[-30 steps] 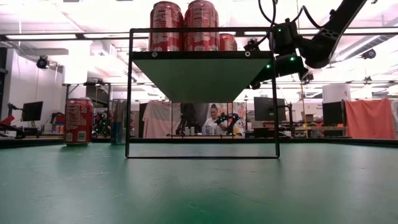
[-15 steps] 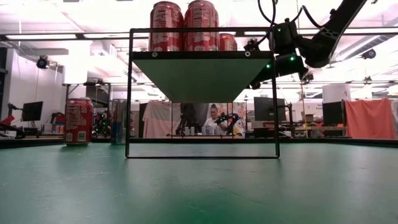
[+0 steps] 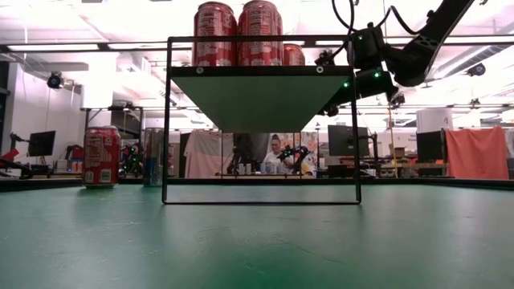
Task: Place canned beverage on shelf
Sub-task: Put the green can on the shelf
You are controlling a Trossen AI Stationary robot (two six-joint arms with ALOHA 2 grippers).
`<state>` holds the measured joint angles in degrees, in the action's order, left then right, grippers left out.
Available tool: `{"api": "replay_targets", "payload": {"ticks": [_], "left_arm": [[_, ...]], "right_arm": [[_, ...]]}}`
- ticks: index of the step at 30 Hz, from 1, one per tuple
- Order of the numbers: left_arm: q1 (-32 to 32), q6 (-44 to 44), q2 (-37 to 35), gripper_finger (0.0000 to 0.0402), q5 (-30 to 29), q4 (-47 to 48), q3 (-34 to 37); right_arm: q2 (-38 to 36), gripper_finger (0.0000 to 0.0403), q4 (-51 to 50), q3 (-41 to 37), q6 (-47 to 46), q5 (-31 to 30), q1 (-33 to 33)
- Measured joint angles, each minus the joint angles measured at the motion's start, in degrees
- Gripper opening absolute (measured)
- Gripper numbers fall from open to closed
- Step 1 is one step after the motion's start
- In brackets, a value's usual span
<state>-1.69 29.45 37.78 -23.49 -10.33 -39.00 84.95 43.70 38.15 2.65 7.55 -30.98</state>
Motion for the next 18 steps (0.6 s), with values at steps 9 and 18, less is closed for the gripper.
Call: {"api": "replay_targets", "payload": {"ticks": [9,18], "left_arm": [[0.0,0.0,0.0,0.0294,0.0,0.0,0.0],[0.0,0.0,0.0,0.0294,0.0,0.1,0.0]], "right_arm": [[-2.0,0.0327,-1.8,-0.2,0.3,0.0,0.1],[-2.5,0.0327,-4.1,-0.1,0.1,0.3,0.2]]}}
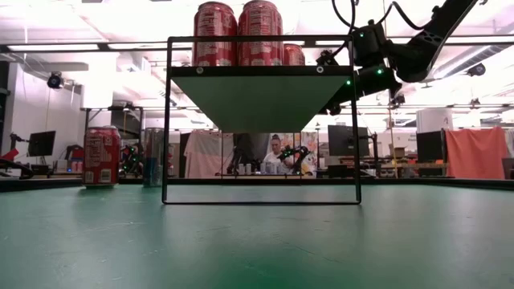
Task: Place canned beverage on shelf
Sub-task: Put the green can on the shelf
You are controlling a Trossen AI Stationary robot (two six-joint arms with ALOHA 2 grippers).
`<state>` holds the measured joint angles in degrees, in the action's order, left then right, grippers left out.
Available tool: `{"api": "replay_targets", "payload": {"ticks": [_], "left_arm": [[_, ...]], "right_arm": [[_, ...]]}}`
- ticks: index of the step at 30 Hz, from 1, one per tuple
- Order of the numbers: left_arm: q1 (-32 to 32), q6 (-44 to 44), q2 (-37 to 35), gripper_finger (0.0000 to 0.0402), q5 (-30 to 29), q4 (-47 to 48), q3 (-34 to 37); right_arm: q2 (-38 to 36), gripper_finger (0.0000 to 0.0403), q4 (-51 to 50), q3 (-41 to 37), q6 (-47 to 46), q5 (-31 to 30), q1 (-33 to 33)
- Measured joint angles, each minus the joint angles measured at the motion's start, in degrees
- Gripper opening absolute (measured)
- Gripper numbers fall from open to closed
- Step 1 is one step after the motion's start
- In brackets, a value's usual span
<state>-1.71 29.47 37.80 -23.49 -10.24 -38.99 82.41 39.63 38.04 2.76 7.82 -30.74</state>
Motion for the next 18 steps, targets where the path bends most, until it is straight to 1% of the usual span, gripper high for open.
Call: {"api": "replay_targets", "payload": {"ticks": [18], "left_arm": [[0.0,0.0,0.0,0.0294,0.0,0.0,0.0]], "right_arm": [[0.0,0.0330,-0.2,0.0,0.7,0.1,0.1]]}}
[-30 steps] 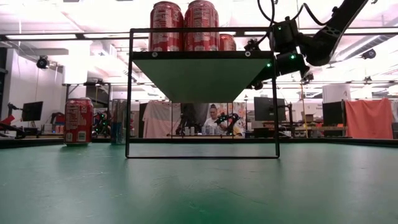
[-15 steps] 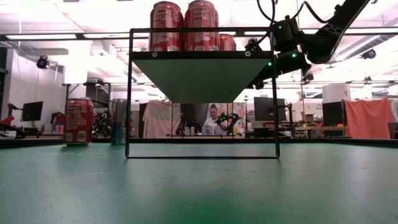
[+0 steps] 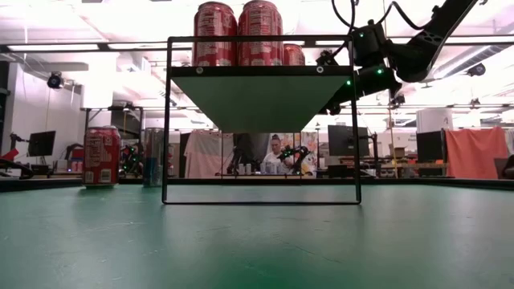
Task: Place canned beverage on shelf
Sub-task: Put the green can on the shelf
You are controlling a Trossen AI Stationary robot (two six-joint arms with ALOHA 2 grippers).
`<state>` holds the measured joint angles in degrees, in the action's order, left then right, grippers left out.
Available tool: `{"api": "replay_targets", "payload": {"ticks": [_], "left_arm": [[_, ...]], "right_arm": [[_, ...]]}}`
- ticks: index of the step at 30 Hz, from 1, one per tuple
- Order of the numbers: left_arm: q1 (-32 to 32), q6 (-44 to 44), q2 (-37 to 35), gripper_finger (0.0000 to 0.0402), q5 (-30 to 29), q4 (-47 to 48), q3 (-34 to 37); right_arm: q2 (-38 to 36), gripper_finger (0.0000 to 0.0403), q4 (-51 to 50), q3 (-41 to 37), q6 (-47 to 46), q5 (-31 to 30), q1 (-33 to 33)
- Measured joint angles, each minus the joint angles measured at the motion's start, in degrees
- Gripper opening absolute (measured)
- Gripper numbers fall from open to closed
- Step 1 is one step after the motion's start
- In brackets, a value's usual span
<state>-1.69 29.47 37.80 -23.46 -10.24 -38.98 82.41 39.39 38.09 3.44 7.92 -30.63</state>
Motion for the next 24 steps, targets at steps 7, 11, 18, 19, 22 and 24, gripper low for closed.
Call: {"api": "replay_targets", "payload": {"ticks": [7,11,18,19,22,24], "left_arm": [[0.0,-0.1,0.0,0.0294,0.0,0.0,0.0],[0.0,-0.1,0.0,0.0294,0.0,0.0,0.0],[0.0,-0.2,0.0,0.0294,0.0,0.0,0.0],[0.0,-0.2,0.0,0.0294,0.0,0.0,0.0],[0.0,-0.2,0.0,0.0294,0.0,0.0,0.0],[0.0,-0.2,0.0,0.0294,0.0,0.0,0.0]], "right_arm": [[0.2,0.0366,-0.5,-0.1,0.2,0.1,0.0],[0.2,0.0370,-0.6,-0.1,0.2,0.0,0.0],[-0.7,0.0370,-0.3,-0.1,0.1,0.0,0.0],[-1.0,0.0370,-0.4,-0.1,0.0,0.0,0.0],[-1.8,0.0370,-0.3,-0.1,0.0,0.0,0.0],[-2.6,0.0370,-0.3,-0.1,0.0,0.0,0.0]]}}
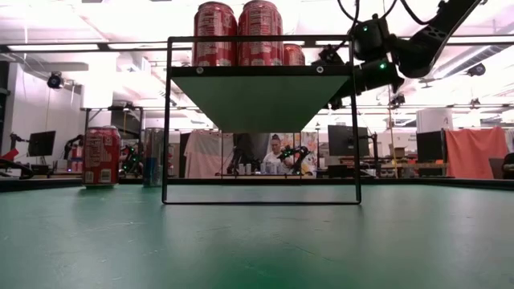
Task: Place canned beverage on shelf
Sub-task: Put the green can on the shelf
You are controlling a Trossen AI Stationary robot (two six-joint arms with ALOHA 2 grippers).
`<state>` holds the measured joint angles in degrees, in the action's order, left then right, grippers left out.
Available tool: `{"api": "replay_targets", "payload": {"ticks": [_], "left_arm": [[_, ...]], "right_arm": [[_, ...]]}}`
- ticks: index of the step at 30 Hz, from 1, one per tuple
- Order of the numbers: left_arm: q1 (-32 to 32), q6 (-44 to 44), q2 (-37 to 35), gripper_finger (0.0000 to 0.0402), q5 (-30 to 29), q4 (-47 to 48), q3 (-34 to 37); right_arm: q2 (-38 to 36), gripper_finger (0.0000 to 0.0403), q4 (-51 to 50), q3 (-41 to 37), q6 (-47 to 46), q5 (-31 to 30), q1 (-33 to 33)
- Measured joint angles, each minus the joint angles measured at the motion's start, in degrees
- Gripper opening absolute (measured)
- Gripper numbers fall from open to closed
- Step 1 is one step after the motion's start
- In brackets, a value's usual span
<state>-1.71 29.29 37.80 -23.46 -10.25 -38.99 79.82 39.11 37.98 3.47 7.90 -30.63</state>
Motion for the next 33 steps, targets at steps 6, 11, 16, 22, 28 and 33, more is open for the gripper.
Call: {"api": "replay_targets", "payload": {"ticks": [6,11,16,22,28,33], "left_arm": [[0.0,0.0,0.0,0.0294,0.0,0.0,0.0],[0.0,0.0,0.0,0.0294,0.0,0.0,0.0],[0.0,0.0,0.0,0.0294,0.0,0.0,0.0],[0.0,0.0,0.0,0.0294,0.0,0.0,0.0],[0.0,0.0,0.0,0.0294,0.0,0.0,0.0],[0.0,-0.3,0.0,0.0294,0.0,0.0,0.0]], "right_arm": [[-2.8,0.0370,0.1,0.0,0.0,0.0,0.0],[-4.5,0.0370,0.1,0.0,0.0,0.0,0.0],[-6.3,0.0370,0.2,0.0,0.0,0.0,0.0],[-7.4,0.0370,0.2,0.1,0.1,0.0,0.0],[-9.0,0.0370,0.6,0.1,0.1,0.0,0.0],[-11.0,0.0370,1.0,0.1,0.0,0.0,0.0]]}}
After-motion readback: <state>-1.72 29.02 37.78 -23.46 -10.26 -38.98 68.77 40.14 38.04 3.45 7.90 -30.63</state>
